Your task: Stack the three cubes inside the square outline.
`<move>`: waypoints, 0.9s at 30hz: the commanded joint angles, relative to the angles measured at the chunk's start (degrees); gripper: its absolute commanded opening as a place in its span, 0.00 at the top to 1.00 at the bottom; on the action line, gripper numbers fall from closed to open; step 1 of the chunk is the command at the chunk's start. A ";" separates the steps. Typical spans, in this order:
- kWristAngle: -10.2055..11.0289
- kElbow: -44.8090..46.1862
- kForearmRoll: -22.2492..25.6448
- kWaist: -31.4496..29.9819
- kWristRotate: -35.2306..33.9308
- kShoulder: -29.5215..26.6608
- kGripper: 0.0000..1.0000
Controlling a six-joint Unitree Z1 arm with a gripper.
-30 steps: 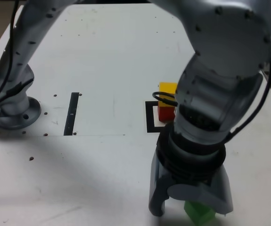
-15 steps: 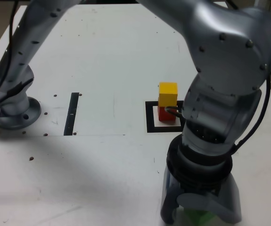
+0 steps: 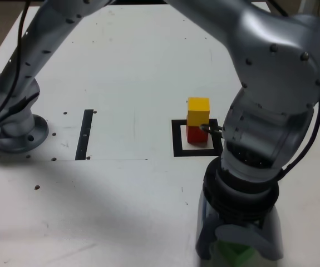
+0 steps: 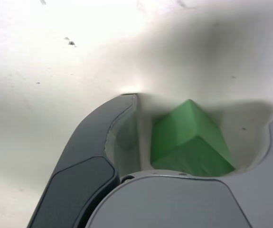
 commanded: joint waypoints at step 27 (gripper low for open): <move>0.26 -1.78 1.11 0.08 0.07 0.80 0.51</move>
